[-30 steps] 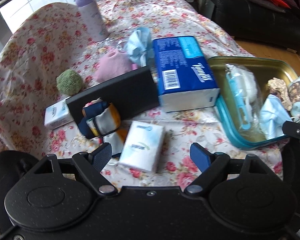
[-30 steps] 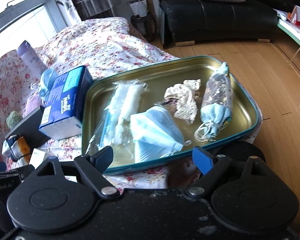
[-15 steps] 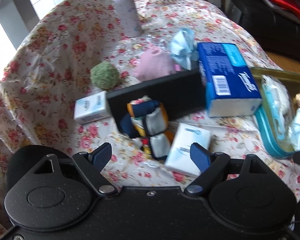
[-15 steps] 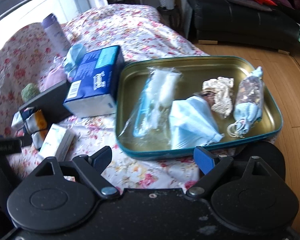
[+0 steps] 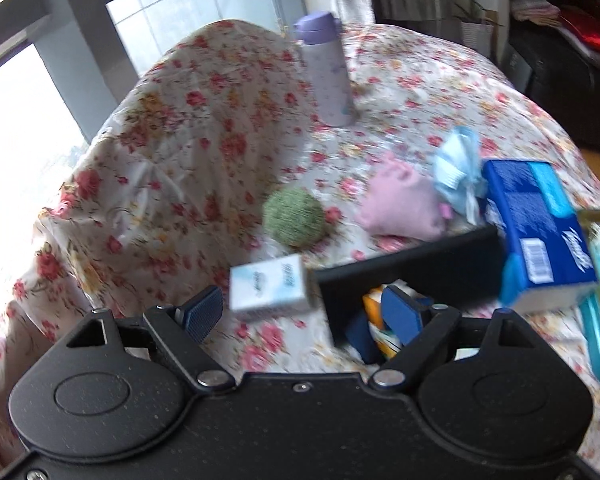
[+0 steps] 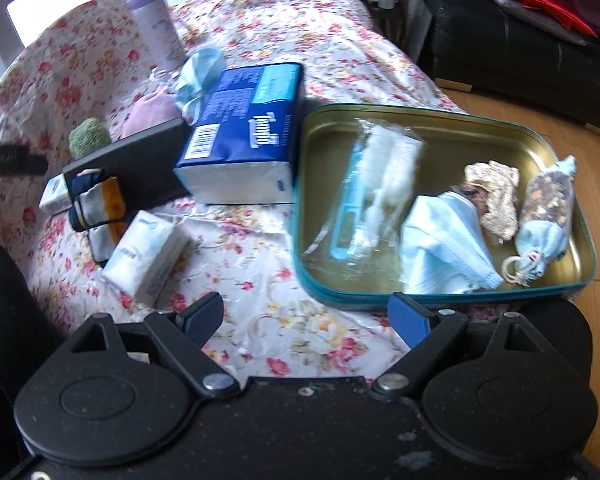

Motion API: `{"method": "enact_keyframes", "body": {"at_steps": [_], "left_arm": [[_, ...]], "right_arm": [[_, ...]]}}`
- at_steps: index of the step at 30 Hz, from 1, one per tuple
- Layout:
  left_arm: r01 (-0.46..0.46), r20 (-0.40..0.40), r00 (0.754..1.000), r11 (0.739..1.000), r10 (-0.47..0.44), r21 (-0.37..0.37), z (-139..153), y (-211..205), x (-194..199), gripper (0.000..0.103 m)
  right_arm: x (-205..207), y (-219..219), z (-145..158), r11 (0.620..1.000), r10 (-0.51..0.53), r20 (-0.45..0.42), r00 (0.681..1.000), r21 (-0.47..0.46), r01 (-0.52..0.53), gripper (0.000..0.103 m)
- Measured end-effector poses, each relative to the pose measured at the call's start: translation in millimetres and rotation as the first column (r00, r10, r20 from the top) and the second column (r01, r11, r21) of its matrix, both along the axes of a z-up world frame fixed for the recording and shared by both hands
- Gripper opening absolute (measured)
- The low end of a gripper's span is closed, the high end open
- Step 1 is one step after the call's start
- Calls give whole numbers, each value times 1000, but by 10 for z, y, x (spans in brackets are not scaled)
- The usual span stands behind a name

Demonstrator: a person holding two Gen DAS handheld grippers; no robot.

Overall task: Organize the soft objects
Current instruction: 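Grasp the small white tissue pack with the left tool while the right tool approaches another white pack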

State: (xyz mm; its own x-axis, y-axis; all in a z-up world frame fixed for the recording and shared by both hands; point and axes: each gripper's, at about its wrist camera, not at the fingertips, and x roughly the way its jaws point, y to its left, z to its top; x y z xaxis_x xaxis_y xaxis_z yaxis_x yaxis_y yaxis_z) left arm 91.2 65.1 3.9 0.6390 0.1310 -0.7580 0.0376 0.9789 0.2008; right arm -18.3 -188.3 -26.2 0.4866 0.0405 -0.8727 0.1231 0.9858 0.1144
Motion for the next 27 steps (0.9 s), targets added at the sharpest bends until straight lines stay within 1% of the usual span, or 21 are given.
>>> {"method": "enact_keyframes", "body": {"at_steps": [5,9,11,15,17,20,22,27], "left_arm": [[-63,-21,998,997,62,-55,-27,255,256,84],[-87,-47,996,992,82,-95,-78,357,443,84],[-87,-54,995,991,82,-100,-104,353,529,84],[-96,-59,994,992,91,-78,-183,317,736,84],[-103,-78,992,990,96,-92,-232,316,845,84],[-143,-132,983,982,127,-121,-350,346,1008,84],[-184,-172,972,974,161,-129,-453,386,1090,84],[-234,-219,954,966,206,-110,-646,473,1158,84]], "right_arm": [[97,222,30,998,61,-4,998,11,-61,90],[171,415,64,992,124,5,992,16,-124,90],[219,514,77,988,155,11,988,21,-155,90],[316,697,78,978,206,10,978,9,-206,91],[362,791,80,974,228,6,974,1,-228,91],[421,870,80,969,247,4,969,-1,-247,91],[460,900,77,968,251,3,968,3,-251,91],[558,941,47,968,252,-9,968,11,-252,91]]}}
